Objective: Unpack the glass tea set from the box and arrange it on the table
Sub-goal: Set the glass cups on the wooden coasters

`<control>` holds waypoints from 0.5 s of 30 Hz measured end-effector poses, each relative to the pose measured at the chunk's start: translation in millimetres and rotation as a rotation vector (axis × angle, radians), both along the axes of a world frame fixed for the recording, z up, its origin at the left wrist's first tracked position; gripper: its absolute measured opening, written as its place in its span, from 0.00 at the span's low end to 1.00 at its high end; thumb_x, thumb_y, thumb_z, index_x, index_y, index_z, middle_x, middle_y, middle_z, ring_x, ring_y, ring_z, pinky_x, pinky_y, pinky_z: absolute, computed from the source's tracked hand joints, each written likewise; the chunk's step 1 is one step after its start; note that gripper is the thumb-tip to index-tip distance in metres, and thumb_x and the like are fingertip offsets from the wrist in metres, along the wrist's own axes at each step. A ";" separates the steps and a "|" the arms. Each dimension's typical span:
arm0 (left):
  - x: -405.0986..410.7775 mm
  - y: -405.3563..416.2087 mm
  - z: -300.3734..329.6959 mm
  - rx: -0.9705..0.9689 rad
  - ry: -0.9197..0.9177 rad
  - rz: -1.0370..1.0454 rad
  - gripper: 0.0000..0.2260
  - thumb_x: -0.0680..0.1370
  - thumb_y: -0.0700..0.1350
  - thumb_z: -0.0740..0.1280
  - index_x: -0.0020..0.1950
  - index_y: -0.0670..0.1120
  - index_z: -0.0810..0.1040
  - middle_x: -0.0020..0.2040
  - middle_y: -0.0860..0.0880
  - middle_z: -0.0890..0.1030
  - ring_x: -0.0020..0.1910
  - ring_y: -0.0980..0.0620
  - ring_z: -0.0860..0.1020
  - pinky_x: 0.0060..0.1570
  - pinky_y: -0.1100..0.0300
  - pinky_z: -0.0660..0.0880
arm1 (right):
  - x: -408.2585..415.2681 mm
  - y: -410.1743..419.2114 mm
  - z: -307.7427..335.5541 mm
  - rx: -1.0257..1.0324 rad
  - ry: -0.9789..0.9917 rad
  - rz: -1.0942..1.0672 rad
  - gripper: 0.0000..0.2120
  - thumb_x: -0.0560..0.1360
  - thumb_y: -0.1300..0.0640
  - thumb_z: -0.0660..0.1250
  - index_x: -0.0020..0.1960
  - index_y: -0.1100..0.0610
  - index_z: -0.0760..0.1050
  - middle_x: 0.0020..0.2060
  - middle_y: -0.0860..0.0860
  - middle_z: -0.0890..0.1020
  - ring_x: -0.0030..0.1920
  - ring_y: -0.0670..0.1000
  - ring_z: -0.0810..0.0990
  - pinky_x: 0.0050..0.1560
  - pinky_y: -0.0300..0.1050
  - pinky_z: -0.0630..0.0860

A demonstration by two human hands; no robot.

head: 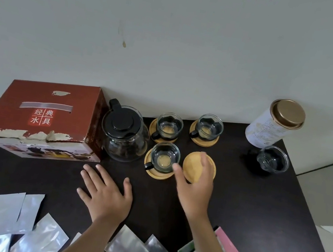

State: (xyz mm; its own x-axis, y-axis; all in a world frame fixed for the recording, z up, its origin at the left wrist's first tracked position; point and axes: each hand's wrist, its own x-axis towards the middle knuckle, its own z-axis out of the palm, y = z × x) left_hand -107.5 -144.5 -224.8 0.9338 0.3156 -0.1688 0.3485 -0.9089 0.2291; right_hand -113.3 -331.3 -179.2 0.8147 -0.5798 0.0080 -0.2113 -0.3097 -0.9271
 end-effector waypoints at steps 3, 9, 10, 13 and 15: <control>0.2 0.7 0.3 0.005 0.004 -0.004 0.40 0.73 0.63 0.47 0.76 0.37 0.51 0.77 0.35 0.48 0.76 0.38 0.47 0.68 0.33 0.54 | -2.7 -34.2 -3.3 0.004 0.007 -0.235 0.33 0.72 0.50 0.73 0.73 0.57 0.65 0.67 0.49 0.70 0.68 0.45 0.68 0.67 0.38 0.64; -0.1 1.3 -1.1 0.010 0.020 -0.006 0.38 0.76 0.63 0.50 0.76 0.37 0.50 0.77 0.35 0.47 0.76 0.39 0.46 0.68 0.33 0.53 | 0.4 -100.1 -20.2 0.045 0.042 -0.654 0.35 0.72 0.53 0.72 0.73 0.64 0.62 0.67 0.61 0.67 0.67 0.57 0.70 0.69 0.50 0.68; -0.1 1.3 -0.9 0.005 0.022 -0.006 0.37 0.77 0.62 0.52 0.76 0.37 0.50 0.77 0.35 0.46 0.76 0.39 0.45 0.68 0.33 0.52 | 2.6 -108.3 -21.7 0.054 0.036 -0.685 0.36 0.72 0.53 0.73 0.72 0.65 0.61 0.67 0.62 0.67 0.67 0.58 0.69 0.69 0.51 0.67; 0.5 0.2 1.2 -0.007 0.018 -0.003 0.38 0.77 0.62 0.55 0.76 0.38 0.49 0.77 0.36 0.45 0.76 0.40 0.44 0.68 0.33 0.51 | 12.1 -129.4 -23.0 0.083 0.006 -0.725 0.44 0.69 0.53 0.75 0.74 0.66 0.55 0.68 0.61 0.66 0.71 0.57 0.65 0.72 0.45 0.61; 0.6 -0.4 1.5 -0.011 0.018 -0.002 0.38 0.77 0.62 0.55 0.76 0.38 0.49 0.77 0.36 0.46 0.76 0.40 0.44 0.68 0.33 0.51 | 20.6 -141.2 -21.9 0.124 -0.024 -0.750 0.50 0.66 0.52 0.78 0.76 0.65 0.51 0.70 0.60 0.64 0.72 0.56 0.63 0.72 0.44 0.61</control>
